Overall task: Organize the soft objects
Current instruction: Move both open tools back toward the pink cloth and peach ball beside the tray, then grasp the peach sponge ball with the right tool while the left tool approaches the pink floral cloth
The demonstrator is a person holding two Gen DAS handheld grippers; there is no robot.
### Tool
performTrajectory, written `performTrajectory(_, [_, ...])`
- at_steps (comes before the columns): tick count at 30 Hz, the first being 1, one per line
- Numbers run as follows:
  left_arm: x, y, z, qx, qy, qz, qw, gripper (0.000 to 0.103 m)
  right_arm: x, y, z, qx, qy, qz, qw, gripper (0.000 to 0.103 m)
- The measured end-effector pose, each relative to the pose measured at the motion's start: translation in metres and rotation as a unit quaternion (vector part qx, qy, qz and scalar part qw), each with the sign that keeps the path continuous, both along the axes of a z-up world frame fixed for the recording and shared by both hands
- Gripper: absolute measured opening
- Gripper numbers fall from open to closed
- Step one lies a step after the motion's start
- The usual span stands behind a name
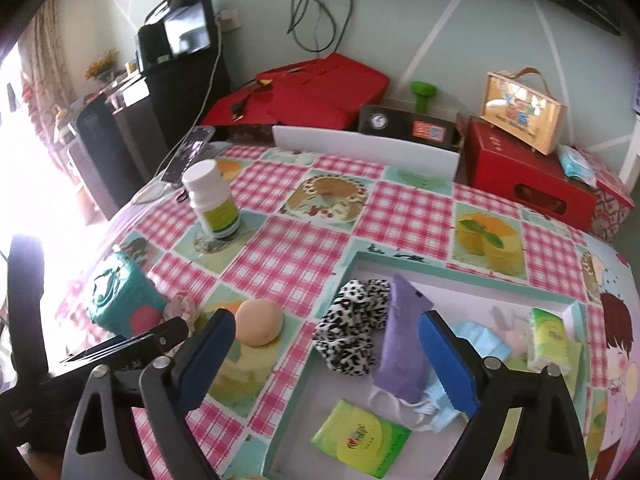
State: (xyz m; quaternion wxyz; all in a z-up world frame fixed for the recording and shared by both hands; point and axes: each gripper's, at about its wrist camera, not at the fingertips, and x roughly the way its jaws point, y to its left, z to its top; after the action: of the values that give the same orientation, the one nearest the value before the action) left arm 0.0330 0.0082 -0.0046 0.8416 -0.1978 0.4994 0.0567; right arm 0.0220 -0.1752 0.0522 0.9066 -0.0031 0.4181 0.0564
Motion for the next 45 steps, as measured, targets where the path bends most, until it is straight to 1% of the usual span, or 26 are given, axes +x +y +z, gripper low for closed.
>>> performTrajectory(5, [-0.004,0.009,-0.008,-0.007,0.013,0.021,0.9997,0.097,0.003,0.008,-0.007,0.003,0.011,0.018,1.0,0.088])
performTrajectory(7, [-0.004,0.011,-0.013,-0.009,0.024,0.026,0.9993,0.097,0.005,0.01,-0.01,0.003,0.016,0.024,1.0,0.083])
performTrajectory(11, [-0.005,0.015,-0.017,-0.01,0.031,0.035,0.9989,0.097,0.006,0.018,-0.016,0.0,0.023,0.043,0.999,0.079])
performTrajectory(13, [-0.006,0.016,-0.018,-0.013,0.033,0.037,0.9987,0.097,0.007,0.023,-0.018,0.001,0.025,0.055,0.998,0.073])
performTrajectory(21, [-0.004,0.021,-0.028,-0.03,0.054,0.048,0.9969,0.096,0.012,0.045,-0.031,-0.012,0.044,0.089,0.995,0.068])
performTrajectory(22, [-0.003,0.022,-0.029,-0.029,0.057,0.051,0.9967,0.095,0.013,0.048,-0.034,-0.016,0.048,0.094,0.994,0.068])
performTrajectory(24, [-0.003,0.025,-0.031,-0.034,0.06,0.056,0.9961,0.095,0.015,0.052,-0.038,-0.02,0.053,0.1,0.993,0.065])
performTrajectory(31, [0.003,0.031,-0.039,-0.047,0.073,0.056,0.9946,0.094,0.022,0.058,-0.051,-0.023,0.071,0.113,0.991,0.063])
performTrajectory(33, [0.004,0.033,-0.041,-0.053,0.076,0.057,0.994,0.09,0.024,0.061,-0.054,-0.024,0.076,0.118,0.99,0.06])
performTrajectory(34, [0.005,0.033,-0.042,-0.055,0.077,0.059,0.9938,0.086,0.025,0.062,-0.056,-0.025,0.078,0.12,0.989,0.059])
performTrajectory(35, [0.005,0.033,-0.042,-0.056,0.075,0.061,0.9937,0.085,0.026,0.063,-0.058,-0.025,0.081,0.122,0.989,0.059])
performTrajectory(37, [0.004,0.036,-0.041,-0.062,0.073,0.065,0.9932,0.085,0.028,0.065,-0.063,-0.027,0.086,0.124,0.988,0.059])
performTrajectory(45, [0.003,0.037,-0.042,-0.064,0.073,0.064,0.9932,0.084,0.041,0.072,-0.08,-0.042,0.101,0.123,0.986,0.059])
